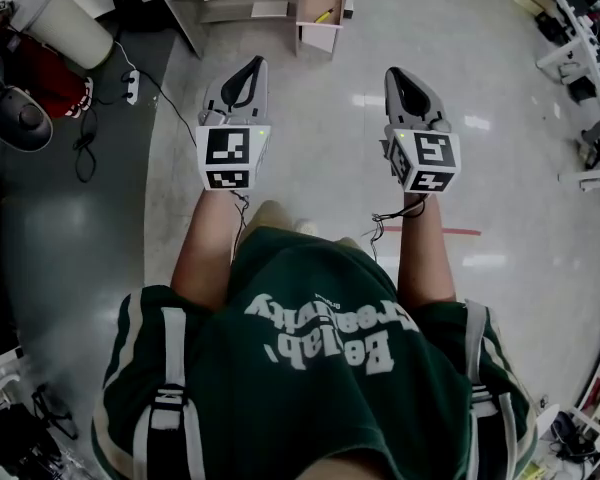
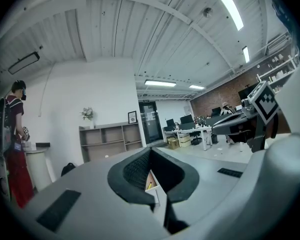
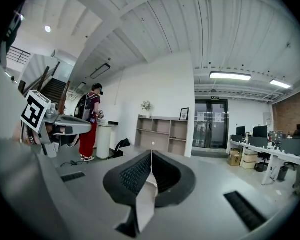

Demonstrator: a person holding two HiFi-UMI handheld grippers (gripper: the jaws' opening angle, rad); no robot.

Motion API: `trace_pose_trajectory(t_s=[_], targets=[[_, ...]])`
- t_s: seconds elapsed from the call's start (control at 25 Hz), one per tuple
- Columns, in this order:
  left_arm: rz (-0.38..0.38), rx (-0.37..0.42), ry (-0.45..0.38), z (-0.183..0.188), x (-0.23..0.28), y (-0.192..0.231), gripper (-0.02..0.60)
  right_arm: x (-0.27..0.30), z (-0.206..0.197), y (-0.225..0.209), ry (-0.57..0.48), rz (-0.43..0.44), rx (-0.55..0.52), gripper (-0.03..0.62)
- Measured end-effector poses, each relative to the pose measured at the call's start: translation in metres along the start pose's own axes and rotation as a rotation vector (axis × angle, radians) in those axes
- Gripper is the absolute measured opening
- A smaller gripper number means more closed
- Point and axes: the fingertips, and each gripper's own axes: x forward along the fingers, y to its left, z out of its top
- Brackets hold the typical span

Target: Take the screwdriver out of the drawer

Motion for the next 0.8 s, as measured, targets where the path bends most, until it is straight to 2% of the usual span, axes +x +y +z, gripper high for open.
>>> trace_pose_trajectory(t_s=[0.4, 0.64, 0.8], targets=[[0.014, -0.006, 0.023, -0.012, 0.044, 0.045, 0.017, 0.035, -0.004, -0.04, 0.008, -0.059, 0.013, 0.035], [0.008, 0.059, 0.014, -0.023, 0.107, 0.094, 0.017, 0.104, -0.01, -0.069, 0.027, -0.08, 0.009, 0.035], [0.006, 0.033, 0.017, -0.025, 0.165, 0.127, 0.017, 0.161, -0.01, -0.086, 0.05, -0.083, 0.013, 0.035]])
